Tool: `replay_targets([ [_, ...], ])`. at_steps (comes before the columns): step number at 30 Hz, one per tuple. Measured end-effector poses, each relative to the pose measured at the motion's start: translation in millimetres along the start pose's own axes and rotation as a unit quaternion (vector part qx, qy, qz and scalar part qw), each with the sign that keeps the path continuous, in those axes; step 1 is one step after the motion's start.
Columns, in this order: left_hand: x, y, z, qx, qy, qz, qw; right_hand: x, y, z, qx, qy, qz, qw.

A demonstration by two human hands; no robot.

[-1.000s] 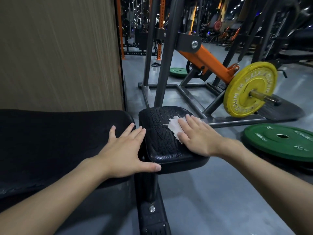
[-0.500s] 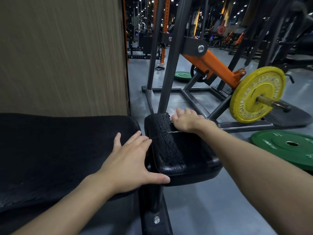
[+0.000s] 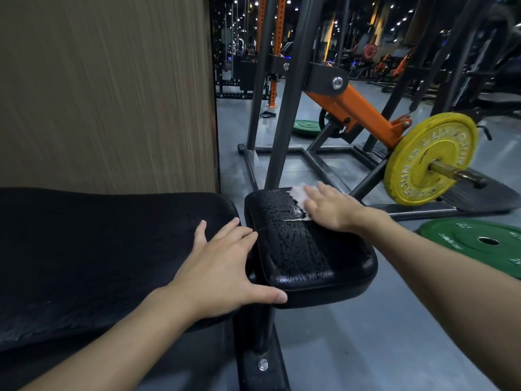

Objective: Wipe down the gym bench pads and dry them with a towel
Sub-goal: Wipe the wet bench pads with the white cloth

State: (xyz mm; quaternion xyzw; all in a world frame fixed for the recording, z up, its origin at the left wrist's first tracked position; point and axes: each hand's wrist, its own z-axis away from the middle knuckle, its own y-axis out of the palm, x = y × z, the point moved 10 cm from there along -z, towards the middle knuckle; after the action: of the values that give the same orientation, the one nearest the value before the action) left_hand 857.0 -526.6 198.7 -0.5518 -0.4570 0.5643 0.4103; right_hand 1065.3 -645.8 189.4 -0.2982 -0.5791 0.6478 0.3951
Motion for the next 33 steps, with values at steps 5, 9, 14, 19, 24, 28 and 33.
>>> replay_targets([
  [5, -1.2, -2.0, -0.7, -0.013, 0.006, 0.024, 1.0, 26.2, 2.1, 17.0, -0.02, 0.018, 0.006, 1.0],
  [9, -0.1, -2.5, 0.0, -0.018, -0.01, 0.038, 0.999, 94.0, 11.1, 63.5, -0.034, -0.087, 0.027, 0.995],
  [14, -0.1, -1.3, 1.1, -0.013, -0.013, 0.034, 0.999, 82.9, 13.5, 94.2, -0.043, -0.14, 0.035, 0.989],
  [19, -2.3, -1.8, 0.8, -0.014, -0.004, 0.032, 0.999, -18.7, 10.5, 86.8, -0.041, 0.0, -0.017, 0.999],
  [24, -3.8, -1.2, 0.2, -0.007, -0.004, 0.028, 1.0, 33.5, 16.0, 119.6, -0.088, -0.014, 0.034, 0.995],
  [28, -6.4, 1.3, 2.3, 0.015, 0.023, 0.003, 1.0, 95.8, 20.9, 170.8, -0.242, -0.115, 0.015, 0.963],
  [33, -7.4, 4.6, 5.7, 0.035, 0.036, -0.028, 0.998, 49.2, 45.2, 192.1, -0.33, -0.114, -0.021, 0.937],
])
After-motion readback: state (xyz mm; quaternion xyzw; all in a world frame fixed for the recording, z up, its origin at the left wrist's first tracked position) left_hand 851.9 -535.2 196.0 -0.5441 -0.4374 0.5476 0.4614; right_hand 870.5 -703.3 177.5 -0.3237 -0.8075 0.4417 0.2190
